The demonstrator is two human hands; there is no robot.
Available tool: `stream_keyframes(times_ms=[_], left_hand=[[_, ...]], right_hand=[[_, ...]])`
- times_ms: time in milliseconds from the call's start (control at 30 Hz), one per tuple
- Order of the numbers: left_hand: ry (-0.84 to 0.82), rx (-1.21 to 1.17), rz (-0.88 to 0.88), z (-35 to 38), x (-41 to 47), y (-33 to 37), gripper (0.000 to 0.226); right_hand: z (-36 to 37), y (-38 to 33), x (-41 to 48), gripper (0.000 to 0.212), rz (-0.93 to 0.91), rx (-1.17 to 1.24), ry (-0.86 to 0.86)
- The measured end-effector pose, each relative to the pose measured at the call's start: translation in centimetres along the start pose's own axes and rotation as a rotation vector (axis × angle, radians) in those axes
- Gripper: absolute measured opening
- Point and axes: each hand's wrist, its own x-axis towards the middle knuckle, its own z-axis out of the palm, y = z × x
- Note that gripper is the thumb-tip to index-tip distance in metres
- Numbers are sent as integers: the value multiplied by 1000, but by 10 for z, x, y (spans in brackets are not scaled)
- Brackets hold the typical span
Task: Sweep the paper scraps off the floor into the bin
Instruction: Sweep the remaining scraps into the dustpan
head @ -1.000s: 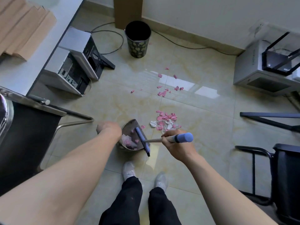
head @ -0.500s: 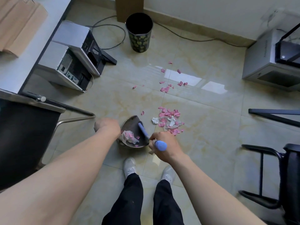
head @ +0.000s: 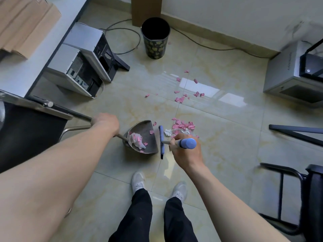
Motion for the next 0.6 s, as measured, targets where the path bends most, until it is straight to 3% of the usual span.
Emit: stream_keyframes(times_ms=[233,400,600], left_hand=[[15,-2,13,-15,25,-2,44],[15,7,25,-16,30,-3,44],[28,16,46,-15,26,-7,45]], right_hand=[[21,-13,35,38,25,-102,7],[37,-20,50,14,-154,-422,-212],[20,-18,24,17,-169,-264,-161]])
